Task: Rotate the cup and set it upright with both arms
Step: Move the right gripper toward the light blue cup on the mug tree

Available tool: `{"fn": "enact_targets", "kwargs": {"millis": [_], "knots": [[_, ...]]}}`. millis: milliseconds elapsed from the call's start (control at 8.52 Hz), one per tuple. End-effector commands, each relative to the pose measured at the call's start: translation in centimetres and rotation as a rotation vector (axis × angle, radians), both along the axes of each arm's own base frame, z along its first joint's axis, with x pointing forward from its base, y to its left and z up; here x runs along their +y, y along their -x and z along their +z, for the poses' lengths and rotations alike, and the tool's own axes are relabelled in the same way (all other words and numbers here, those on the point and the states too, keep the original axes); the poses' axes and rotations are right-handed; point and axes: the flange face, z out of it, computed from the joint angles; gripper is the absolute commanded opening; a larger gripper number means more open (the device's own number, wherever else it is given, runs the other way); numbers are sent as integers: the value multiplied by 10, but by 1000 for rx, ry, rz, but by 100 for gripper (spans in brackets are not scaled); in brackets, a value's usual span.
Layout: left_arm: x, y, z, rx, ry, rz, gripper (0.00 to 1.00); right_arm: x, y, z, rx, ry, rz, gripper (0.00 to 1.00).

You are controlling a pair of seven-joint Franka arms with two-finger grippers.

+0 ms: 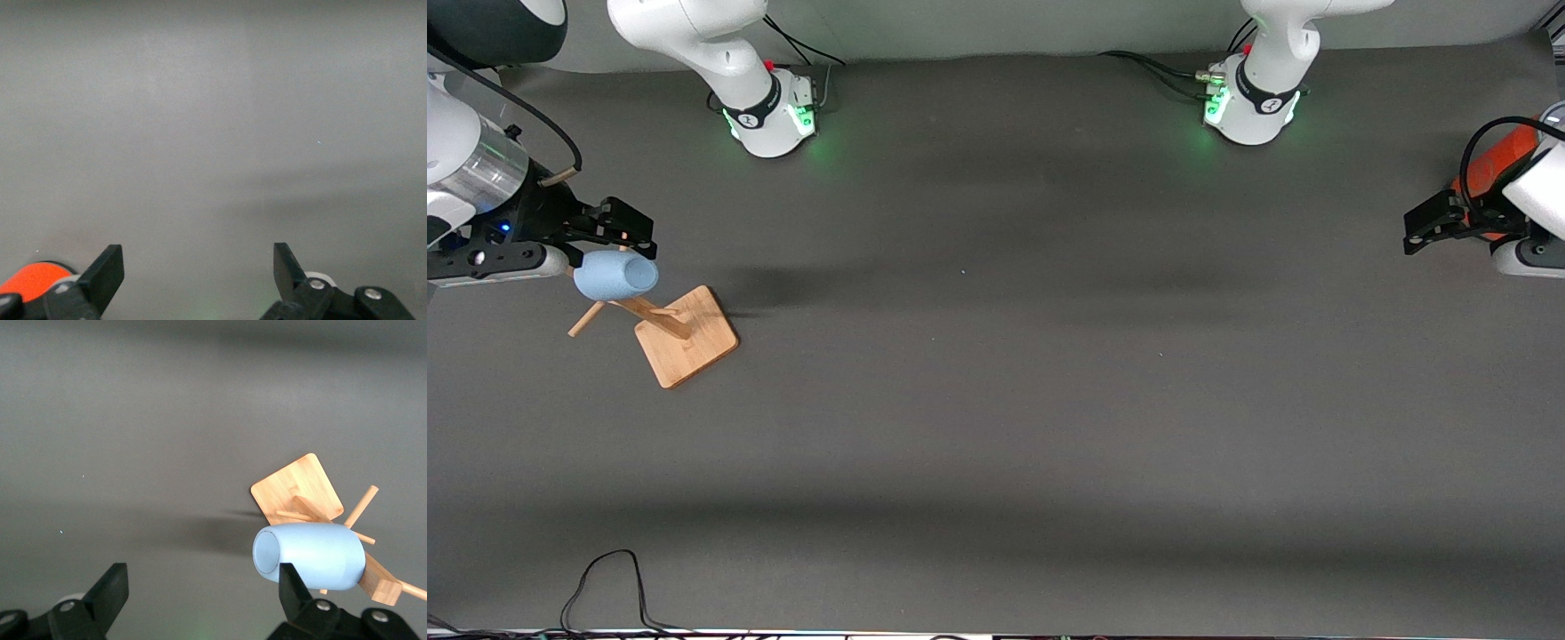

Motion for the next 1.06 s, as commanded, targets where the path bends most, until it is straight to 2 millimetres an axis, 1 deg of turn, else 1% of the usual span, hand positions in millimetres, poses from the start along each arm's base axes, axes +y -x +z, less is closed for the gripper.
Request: {"fn": "enact_targets", "kwargs": {"millis": [0, 117, 704, 939], "knots": [[0, 0, 3, 8, -10, -15, 100, -4, 4, 11, -13, 15, -1, 100], [0, 0, 3, 8, -10, -15, 100, -4, 8, 16, 2, 15, 1, 100], [1, -1, 2, 9, -10, -14, 100, -8, 31, 26, 66, 3, 7, 100], [1, -1, 2, 9, -10, -14, 100, -11, 29, 16, 97, 2, 3, 100]]}}
